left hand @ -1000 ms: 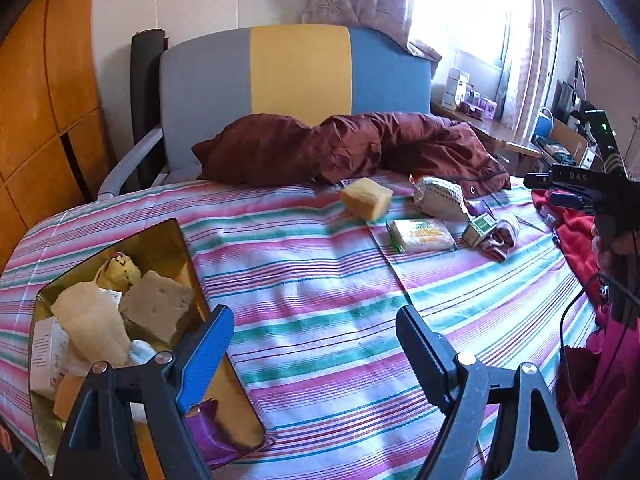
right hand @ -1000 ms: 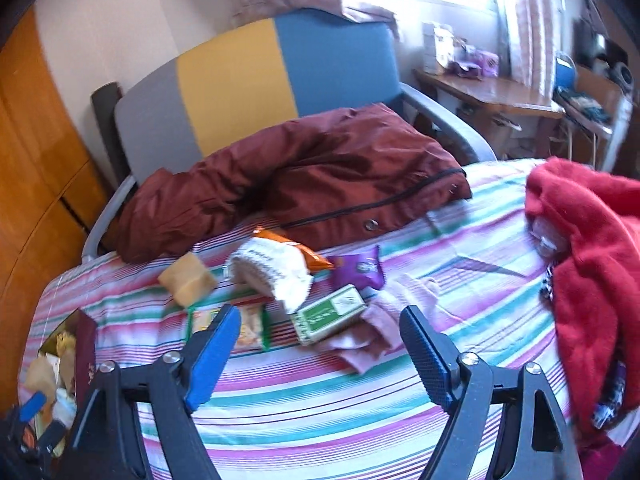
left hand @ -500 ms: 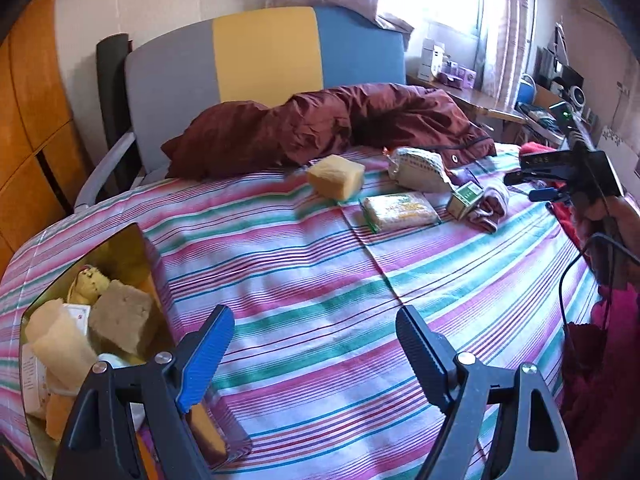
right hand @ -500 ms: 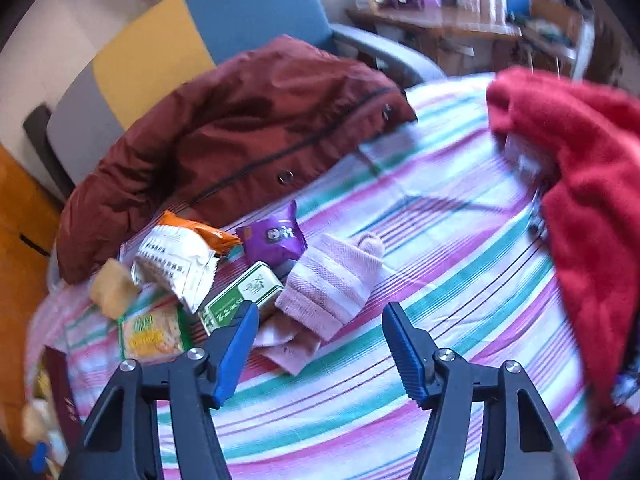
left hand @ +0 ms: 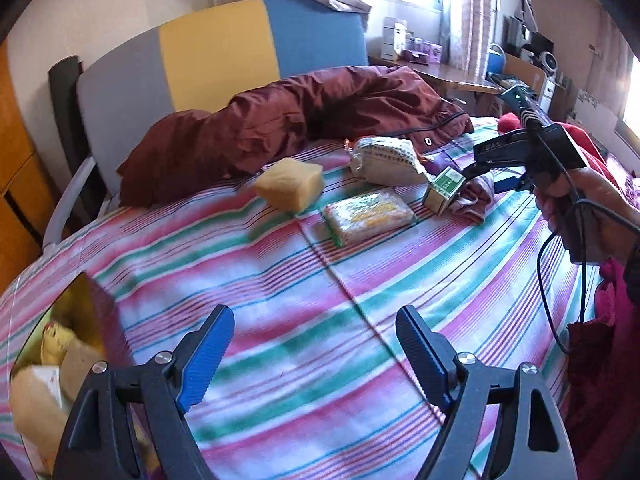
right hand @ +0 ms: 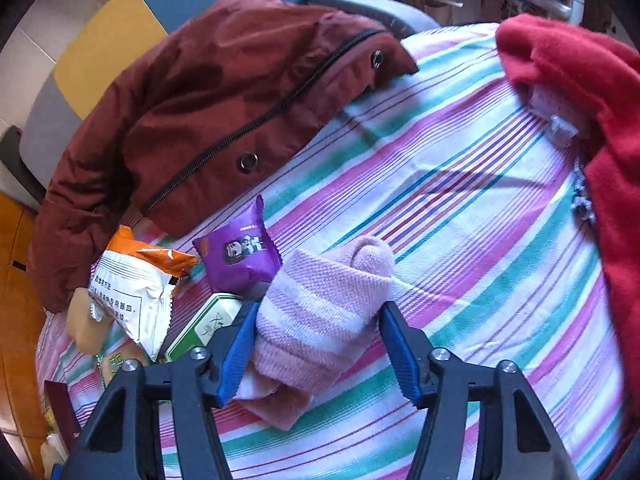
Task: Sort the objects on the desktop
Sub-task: 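Grasp the pink striped sock with the right gripper while the left grasps the WEIDAN cracker packet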
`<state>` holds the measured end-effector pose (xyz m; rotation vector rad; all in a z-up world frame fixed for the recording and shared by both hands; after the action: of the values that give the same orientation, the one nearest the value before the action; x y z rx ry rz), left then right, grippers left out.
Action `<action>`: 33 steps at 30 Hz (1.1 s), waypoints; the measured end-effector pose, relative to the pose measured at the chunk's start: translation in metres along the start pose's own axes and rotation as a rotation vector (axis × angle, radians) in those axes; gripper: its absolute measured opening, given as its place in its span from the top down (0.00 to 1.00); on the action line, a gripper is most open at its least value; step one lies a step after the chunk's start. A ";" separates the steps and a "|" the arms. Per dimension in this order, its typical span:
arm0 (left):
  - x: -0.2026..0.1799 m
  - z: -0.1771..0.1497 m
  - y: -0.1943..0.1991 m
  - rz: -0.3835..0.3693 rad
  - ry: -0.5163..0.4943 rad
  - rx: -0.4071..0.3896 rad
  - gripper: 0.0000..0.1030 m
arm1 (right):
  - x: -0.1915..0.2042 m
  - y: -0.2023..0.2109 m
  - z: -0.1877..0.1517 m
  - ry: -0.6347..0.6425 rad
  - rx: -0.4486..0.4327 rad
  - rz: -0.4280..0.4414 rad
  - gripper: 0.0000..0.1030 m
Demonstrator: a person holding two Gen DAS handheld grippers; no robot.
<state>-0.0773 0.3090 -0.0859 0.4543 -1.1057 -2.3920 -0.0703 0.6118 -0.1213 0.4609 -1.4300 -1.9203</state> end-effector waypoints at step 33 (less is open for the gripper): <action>-0.031 0.081 -0.163 -0.201 -0.501 0.237 0.37 | 0.024 0.034 0.008 0.175 -0.070 -0.064 0.62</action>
<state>-0.1336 0.4693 -0.1593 0.0313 -1.6390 -2.6401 -0.0813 0.5947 -0.0837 0.6318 -1.2459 -1.9224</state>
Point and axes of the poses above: each gripper's, at about its wrist camera, not at the fingertips, and y roughly against the way its jaws point, x to its left, z to its top, the point moved 4 cm from there along -y, roughly the way its jaws point, and after that the axes turned 11 degrees about -z, right-handed, at the moved point
